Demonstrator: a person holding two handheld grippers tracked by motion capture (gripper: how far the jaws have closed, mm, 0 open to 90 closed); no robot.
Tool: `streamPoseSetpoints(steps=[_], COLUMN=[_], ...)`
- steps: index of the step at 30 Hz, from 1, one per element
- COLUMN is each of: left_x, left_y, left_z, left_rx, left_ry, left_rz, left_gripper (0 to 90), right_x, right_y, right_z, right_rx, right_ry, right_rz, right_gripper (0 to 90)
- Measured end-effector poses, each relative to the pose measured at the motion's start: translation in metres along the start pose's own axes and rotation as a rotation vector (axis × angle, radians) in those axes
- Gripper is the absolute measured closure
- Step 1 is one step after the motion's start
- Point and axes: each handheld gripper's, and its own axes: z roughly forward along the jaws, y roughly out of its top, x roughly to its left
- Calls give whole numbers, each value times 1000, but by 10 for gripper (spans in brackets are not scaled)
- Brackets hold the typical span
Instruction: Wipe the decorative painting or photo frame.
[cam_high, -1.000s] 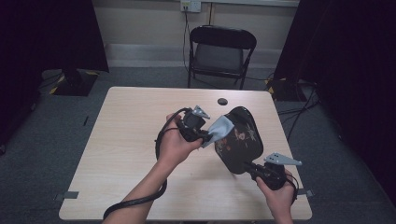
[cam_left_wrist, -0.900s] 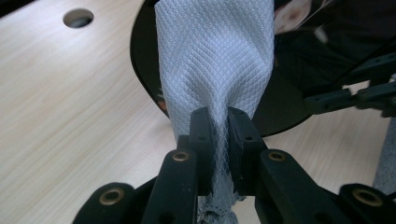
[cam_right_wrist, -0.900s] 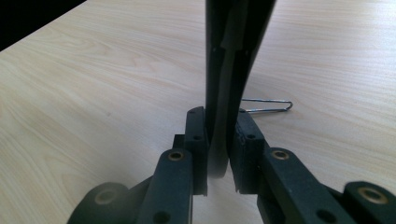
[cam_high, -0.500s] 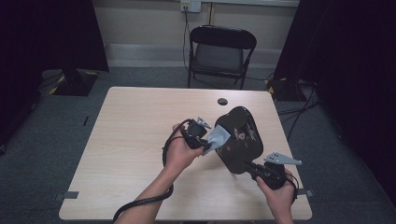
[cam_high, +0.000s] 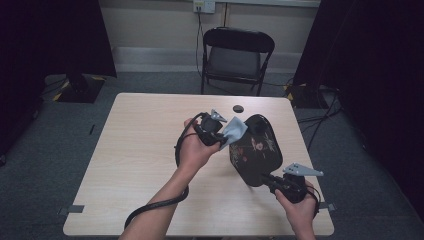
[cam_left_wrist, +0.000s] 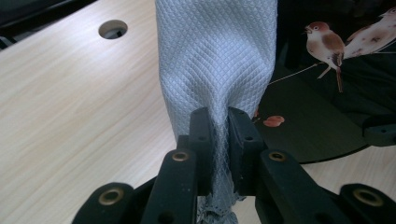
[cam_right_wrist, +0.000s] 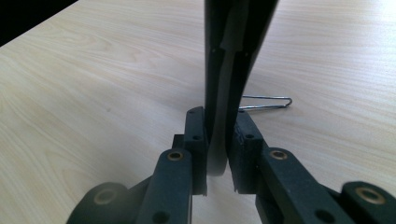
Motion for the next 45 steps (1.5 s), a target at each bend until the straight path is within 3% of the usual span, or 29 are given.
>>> streamPoseSetpoints(steps=[11,18,23,31,38,42,45], left_x=[-1,-1,1,3,5,7,9], left_y=[-31,-57,-70,-89,-78,-61,-43], left_z=[32,55,61,64,45,23,5], left_rx=[58,137,192,214,188,137,100], left_ry=[-30,-55,-64,-74,-73,-71,-58], left_rz=[-29,-46,-57,-87,-84,-93,-77], left_gripper=[815,815,815,816,816,815,815], right_x=[2,1,0,0,0,0,0], right_y=[-1,-1,-1,0,0,0,0], right_z=[-6,-5,-6,-5,-5,-5,-5], right_rx=[24,21,22,24,25,26,27], right_ry=[26,32,38,39,39,39,39], right_rz=[-8,-6,-2,-6,-3,-4,-3], right_gripper=[793,793,792,792,792,792,792])
